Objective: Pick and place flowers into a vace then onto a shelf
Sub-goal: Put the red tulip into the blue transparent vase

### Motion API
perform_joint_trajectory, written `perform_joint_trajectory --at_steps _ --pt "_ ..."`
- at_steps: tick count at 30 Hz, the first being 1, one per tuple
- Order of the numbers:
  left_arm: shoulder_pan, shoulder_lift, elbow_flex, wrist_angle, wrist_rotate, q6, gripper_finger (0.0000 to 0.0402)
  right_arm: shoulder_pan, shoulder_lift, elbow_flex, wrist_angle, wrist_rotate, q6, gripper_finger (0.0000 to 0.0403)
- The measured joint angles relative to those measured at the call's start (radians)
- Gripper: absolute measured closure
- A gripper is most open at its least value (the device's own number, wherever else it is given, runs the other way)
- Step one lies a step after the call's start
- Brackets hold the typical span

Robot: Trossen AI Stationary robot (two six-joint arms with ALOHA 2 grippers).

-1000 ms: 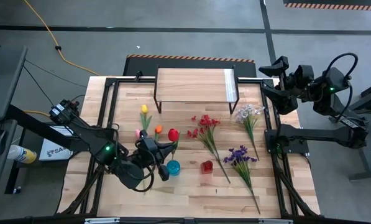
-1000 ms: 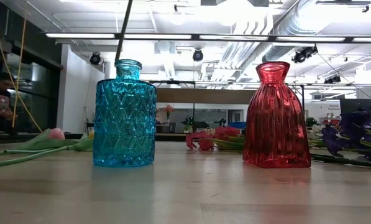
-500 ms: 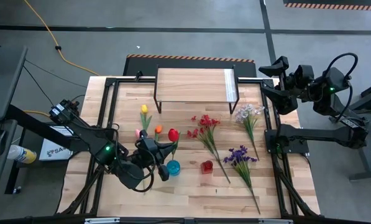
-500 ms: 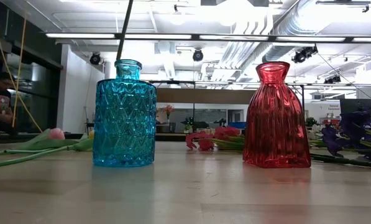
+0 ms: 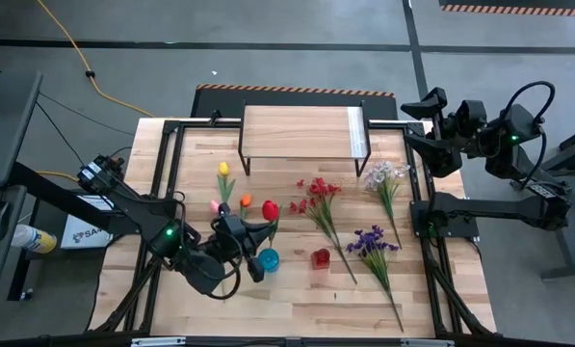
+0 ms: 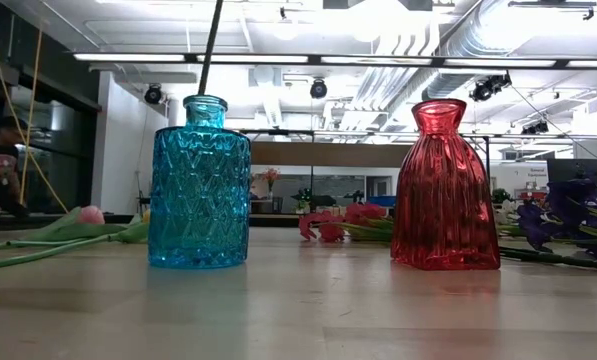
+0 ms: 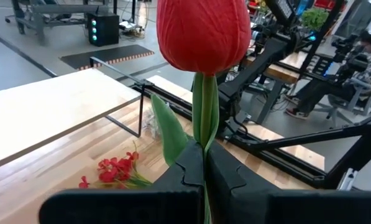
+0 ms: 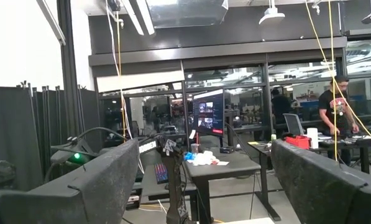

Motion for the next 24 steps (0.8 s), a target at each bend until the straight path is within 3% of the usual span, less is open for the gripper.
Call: perform_joint_trajectory --at_steps 24 --pt "0.0 0.026 -0.001 0.013 0.004 0.017 0.037 0.0 0.0 0.0 -0.01 -0.052 0.0 0.0049"
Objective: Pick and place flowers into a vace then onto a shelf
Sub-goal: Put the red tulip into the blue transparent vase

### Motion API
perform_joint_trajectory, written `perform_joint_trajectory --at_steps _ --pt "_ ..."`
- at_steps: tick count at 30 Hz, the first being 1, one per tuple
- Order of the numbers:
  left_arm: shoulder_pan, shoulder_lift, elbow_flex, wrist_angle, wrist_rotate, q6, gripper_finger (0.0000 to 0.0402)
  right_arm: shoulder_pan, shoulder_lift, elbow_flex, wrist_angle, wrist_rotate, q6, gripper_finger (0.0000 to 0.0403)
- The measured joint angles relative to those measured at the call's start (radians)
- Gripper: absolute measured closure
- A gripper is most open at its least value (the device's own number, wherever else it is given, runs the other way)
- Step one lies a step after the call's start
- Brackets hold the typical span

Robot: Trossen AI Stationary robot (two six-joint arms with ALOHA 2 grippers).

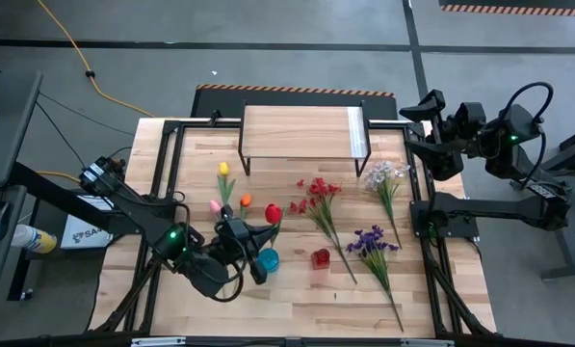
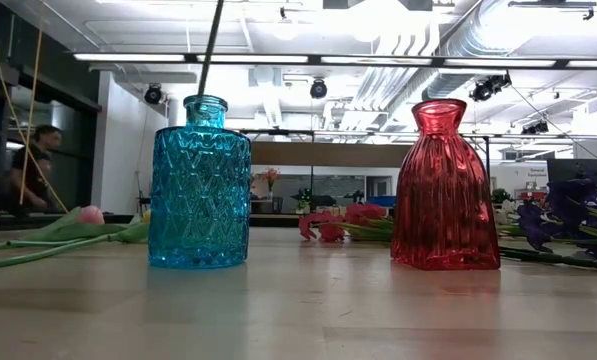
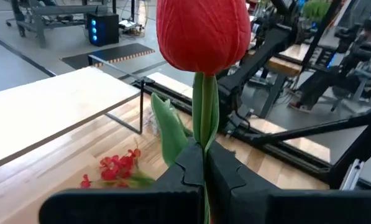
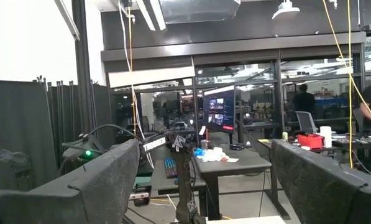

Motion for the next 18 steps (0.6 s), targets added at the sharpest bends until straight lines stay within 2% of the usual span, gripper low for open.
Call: perform_joint_trajectory --at_steps 16,18 --pt "0.02 0.075 0.0 -0.141 0.048 -0.239 0.037 0.0 0.0 0.0 -0.005 0.0 0.002 0.0049" --pt "0.02 0.073 0.0 -0.157 0.059 -0.287 0.0361 0.0 0.0 0.0 -0.005 0.0 0.003 0.0049"
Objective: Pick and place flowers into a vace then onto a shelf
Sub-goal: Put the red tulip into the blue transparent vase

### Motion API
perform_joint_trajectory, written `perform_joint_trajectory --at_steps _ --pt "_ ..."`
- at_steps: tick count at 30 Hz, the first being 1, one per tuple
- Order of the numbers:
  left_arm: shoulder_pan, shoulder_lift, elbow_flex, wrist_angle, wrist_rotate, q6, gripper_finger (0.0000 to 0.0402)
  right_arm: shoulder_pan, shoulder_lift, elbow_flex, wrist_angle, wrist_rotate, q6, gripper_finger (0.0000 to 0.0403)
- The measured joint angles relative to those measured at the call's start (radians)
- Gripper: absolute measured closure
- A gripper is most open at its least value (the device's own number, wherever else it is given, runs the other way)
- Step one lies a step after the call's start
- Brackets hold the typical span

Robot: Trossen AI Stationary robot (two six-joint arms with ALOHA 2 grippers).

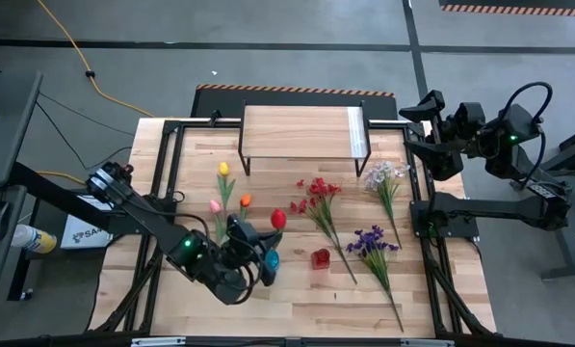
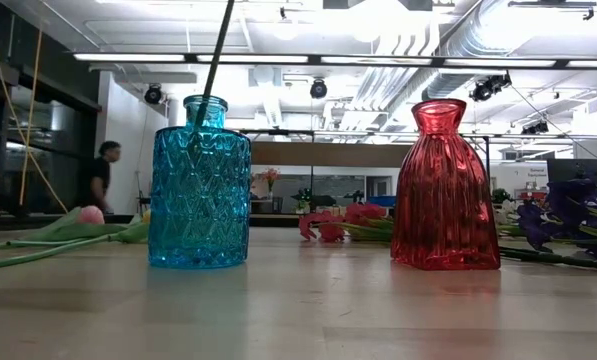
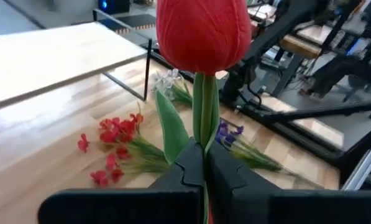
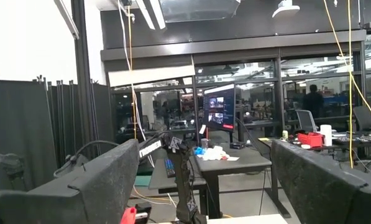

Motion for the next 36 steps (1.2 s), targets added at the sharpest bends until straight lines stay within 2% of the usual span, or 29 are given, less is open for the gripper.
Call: perform_joint_trajectory --at_steps 6,24,36 --pt "0.0 -0.001 0.0 -0.029 0.021 -0.045 0.0339 0.0 0.0 0.0 -0.003 0.0 0.001 0.0049" --pt "0.0 -0.001 0.0 -0.023 0.094 -0.067 0.0333 0.0 0.0 0.0 -0.022 -0.001 0.001 0.0049" --pt "0.0 -0.001 0.0 -0.023 0.099 -0.102 0.0332 0.0 0.0 0.0 -0.022 -0.074 0.022 0.0049"
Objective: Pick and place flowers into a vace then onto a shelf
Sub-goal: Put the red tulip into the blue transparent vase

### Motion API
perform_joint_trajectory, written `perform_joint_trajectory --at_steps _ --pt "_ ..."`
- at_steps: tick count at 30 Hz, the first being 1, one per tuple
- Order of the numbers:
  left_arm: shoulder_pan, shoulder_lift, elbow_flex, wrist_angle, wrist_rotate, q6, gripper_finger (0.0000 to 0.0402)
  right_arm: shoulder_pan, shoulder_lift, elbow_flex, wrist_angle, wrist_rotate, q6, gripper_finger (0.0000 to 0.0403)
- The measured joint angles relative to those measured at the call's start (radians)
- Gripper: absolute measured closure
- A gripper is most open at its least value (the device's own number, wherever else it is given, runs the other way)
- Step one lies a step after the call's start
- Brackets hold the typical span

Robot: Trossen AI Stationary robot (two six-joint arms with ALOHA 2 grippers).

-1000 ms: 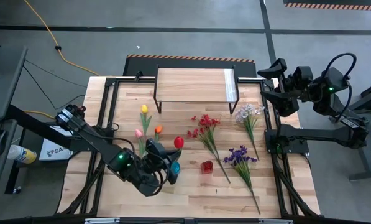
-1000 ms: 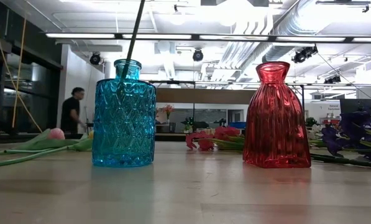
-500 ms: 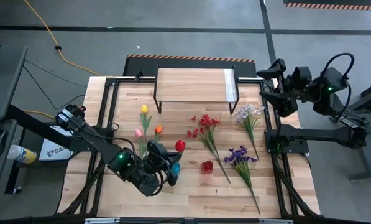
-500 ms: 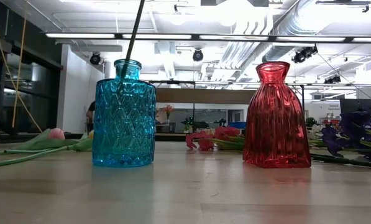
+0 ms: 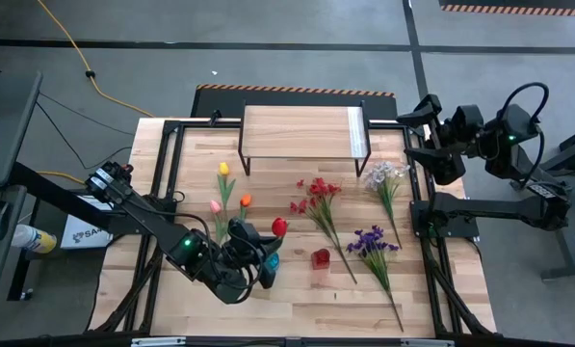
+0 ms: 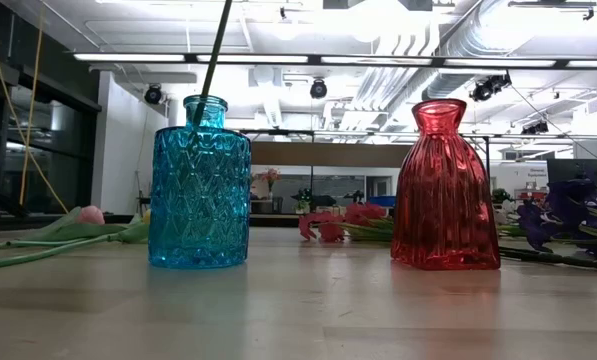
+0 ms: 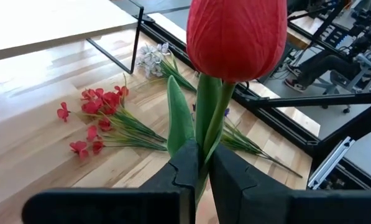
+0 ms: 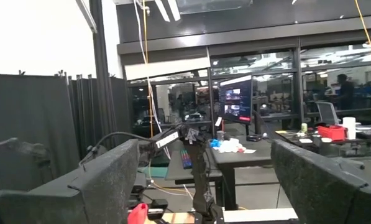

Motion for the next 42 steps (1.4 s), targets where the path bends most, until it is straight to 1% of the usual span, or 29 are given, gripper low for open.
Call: perform_joint_trajectory --at_steps 7,14,27,31,42 --pt "0.0 0.0 0.0 0.0 0.004 0.001 0.0332 0.0 0.0 0.0 0.0 0.0 -0.001 0.0049" --pt "0.0 0.0 0.0 -0.004 0.046 0.004 0.0332 0.0 0.0 0.0 0.0 0.002 -0.001 0.0049" --pt "0.0 0.0 0.001 -0.04 0.038 0.004 0.0332 0.0 0.0 0.0 0.0 0.003 -0.002 0.0049" --pt "0.0 0.0 0.001 -0.062 0.019 0.003 0.0332 0.0 0.0 0.0 0.0 0.003 -0.002 0.0049" --pt "0.0 0.0 0.001 -0.118 0.016 0.003 0.0332 0.0 0.0 0.0 0.0 0.003 -0.003 0.0049"
